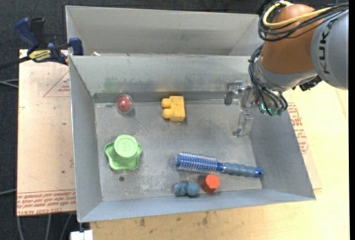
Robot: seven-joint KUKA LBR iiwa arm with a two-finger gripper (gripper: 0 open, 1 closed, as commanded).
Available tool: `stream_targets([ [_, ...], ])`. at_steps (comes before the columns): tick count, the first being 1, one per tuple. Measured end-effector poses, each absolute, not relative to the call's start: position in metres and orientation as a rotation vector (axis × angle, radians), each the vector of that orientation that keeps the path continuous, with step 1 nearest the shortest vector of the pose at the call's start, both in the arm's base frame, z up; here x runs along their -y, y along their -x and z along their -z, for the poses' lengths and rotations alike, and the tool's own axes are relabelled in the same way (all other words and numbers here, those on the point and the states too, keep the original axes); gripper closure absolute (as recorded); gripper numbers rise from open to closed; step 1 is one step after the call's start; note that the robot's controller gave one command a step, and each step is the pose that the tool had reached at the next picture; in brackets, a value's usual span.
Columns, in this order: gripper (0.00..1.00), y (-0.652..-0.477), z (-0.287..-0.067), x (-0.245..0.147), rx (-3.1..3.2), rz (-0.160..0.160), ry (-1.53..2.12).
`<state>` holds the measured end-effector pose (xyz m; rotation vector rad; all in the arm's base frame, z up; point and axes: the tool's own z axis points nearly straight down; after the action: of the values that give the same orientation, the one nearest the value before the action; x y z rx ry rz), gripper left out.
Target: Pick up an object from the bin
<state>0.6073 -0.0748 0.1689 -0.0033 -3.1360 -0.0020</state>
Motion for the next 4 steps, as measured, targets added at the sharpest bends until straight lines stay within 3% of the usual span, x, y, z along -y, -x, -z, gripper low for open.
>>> stream_targets([
  [1, 0.00, -0.639, -0.157, 0.065, 3.146, 0.001, -0.065],
  [2, 0.00, -0.569, -0.078, 0.037, 3.064, 0.005, -0.672],
  [3, 0.00, -0.507, -0.080, -0.021, 3.093, -0.003, -0.692],
  [4, 0.00, -0.491, -0.165, 0.075, 2.993, -0.007, -0.971],
])
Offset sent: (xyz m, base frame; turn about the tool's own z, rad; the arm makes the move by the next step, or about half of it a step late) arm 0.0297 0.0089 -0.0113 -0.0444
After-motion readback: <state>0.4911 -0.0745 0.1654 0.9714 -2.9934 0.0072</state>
